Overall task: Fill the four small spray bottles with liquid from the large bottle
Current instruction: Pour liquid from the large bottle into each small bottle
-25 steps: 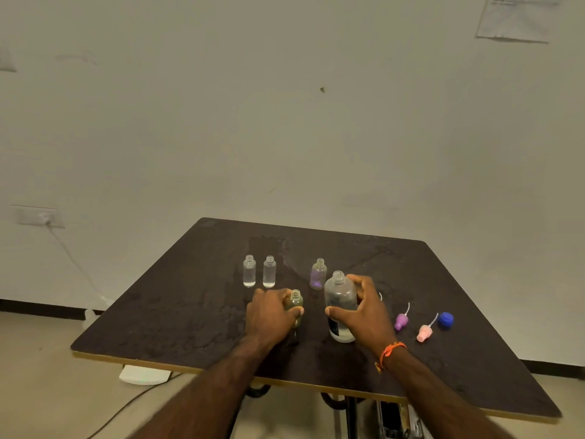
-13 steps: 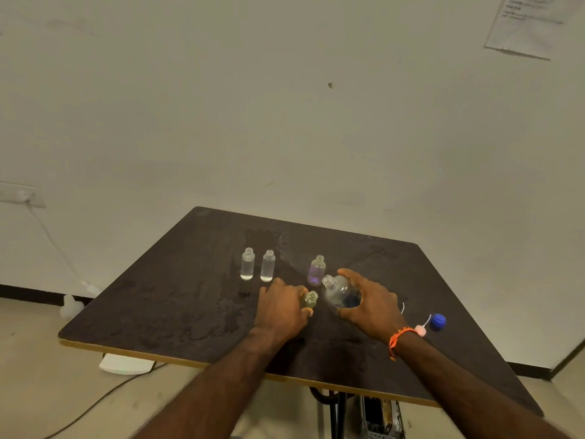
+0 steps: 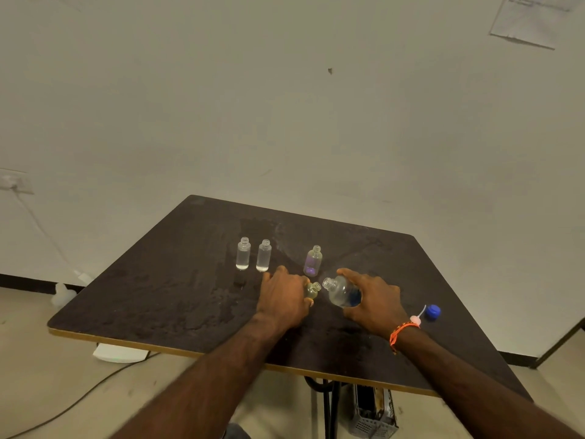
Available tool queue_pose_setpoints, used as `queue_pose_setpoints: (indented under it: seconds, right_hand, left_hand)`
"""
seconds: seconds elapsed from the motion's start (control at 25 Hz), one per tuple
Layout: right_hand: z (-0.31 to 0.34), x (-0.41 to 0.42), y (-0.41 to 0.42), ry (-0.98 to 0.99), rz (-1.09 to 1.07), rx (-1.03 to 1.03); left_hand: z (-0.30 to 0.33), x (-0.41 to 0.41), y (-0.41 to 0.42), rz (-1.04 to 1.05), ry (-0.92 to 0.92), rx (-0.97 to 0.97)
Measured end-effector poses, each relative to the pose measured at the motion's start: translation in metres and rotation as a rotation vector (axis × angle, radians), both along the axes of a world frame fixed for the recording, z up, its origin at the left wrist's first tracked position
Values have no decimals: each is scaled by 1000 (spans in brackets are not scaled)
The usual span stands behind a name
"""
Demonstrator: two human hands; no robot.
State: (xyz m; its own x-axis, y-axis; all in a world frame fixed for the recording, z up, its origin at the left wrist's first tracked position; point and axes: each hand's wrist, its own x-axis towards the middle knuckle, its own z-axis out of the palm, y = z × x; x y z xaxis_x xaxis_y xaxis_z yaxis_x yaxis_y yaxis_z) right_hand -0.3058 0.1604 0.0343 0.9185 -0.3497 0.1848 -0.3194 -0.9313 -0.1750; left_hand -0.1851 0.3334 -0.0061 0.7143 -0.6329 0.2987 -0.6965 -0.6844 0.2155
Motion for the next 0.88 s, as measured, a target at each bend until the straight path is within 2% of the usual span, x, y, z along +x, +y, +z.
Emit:
queue_pose_setpoints:
  seconds: [0.88]
  right_hand:
    - [6,5,-4,50,-2,-153]
  left_hand:
    - [-2,0,0,-28,-15,-10]
